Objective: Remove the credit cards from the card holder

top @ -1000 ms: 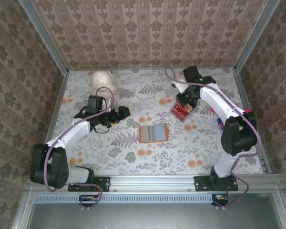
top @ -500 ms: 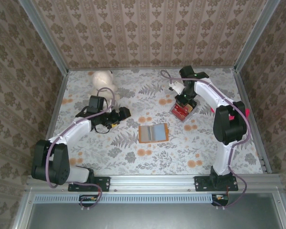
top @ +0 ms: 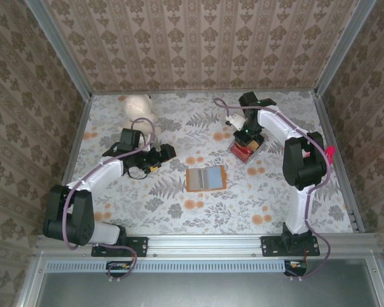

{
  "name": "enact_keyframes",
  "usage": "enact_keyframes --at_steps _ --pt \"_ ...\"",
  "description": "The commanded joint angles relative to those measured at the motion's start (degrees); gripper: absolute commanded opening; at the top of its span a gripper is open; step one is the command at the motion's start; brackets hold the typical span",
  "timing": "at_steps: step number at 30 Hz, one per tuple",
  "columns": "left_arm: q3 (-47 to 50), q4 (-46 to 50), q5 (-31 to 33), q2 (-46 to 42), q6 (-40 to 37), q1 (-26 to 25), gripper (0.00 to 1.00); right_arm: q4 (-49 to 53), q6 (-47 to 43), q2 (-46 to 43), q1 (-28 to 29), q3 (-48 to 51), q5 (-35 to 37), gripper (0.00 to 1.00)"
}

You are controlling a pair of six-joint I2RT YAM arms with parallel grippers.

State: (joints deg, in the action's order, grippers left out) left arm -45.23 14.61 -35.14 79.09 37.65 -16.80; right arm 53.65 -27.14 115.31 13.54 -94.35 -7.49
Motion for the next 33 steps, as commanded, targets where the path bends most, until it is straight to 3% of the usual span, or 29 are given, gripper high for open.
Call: enact_keyframes --at_steps 1,12,22,31,33 --pt "0.12 0.02 -1.33 0.34 -0.82 -0.25 1.00 -0.84 -1.38 1.38 -0.07 0.17 -1.53 0.00" --pt "-0.07 -0.92 -1.30 1.31 -0.39 -0.57 1.00 -4.65 -0.64 0.97 -0.09 4.67 -1.83 0.00" --pt "-0.06 -1.01 -3.01 1.33 -0.40 -0.95 1.00 -5.13 0.96 -3.61 -0.09 5.14 -1.92 0.21" --pt "-0.52 1.32 -2.13 0.56 -0.47 -1.89 1.00 -5.51 4.75 -11.14 -0.09 5.56 -4.12 0.27" --pt "-0.59 1.83 0.42 0.24 -0.35 -2.76 1.00 -6.52 7.52 -12.95 -0.09 6.06 -4.71 0.29"
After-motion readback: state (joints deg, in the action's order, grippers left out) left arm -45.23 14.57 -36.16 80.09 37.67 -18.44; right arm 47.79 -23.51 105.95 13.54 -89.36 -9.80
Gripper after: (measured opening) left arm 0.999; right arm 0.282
